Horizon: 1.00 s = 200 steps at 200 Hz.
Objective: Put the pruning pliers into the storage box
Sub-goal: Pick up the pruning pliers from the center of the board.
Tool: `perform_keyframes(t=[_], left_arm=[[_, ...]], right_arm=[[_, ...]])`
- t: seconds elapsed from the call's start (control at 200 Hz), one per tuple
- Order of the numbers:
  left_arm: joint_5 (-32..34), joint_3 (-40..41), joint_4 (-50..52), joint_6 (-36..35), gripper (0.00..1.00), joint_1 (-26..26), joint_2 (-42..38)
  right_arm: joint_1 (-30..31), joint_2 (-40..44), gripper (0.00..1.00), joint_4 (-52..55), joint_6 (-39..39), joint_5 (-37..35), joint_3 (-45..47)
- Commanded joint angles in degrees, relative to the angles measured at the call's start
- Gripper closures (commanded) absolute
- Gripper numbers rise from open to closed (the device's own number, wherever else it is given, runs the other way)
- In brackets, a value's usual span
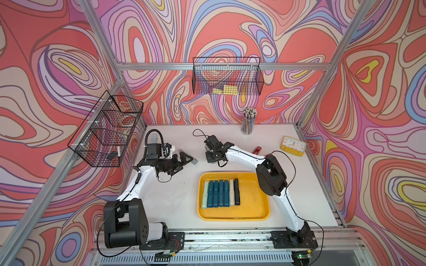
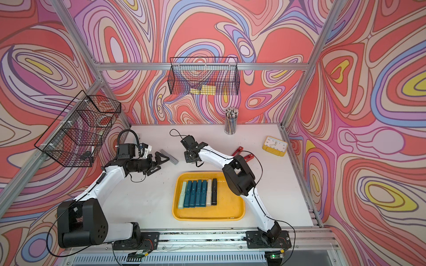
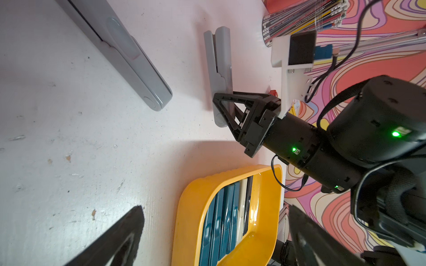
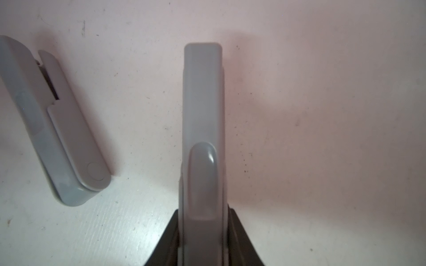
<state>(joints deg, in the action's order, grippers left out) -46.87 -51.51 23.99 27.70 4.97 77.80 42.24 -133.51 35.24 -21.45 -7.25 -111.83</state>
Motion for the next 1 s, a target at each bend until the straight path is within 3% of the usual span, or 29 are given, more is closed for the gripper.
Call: perform_keyframes(t=[0.0, 0.406, 0.997], left_arm=[[-3.0, 0.2, -0.7, 0.2, 0.01, -0.1, -1.3], [-0.7, -0.4, -2.5, 3.0, 0.01, -5.4, -4.8], [0.6, 2.7, -6.6, 6.8, 0.01, -11.2, -8.4]], right_arm=[[-0.5, 4.2, 0.83, -1.3, 1.0, -1.7, 0.6], [-0.6, 12.2, 0.84, -0.3, 0.9, -2.6, 5.8], [-0.6, 25.9, 0.85, -2.2, -3.0, -3.8, 20.5]])
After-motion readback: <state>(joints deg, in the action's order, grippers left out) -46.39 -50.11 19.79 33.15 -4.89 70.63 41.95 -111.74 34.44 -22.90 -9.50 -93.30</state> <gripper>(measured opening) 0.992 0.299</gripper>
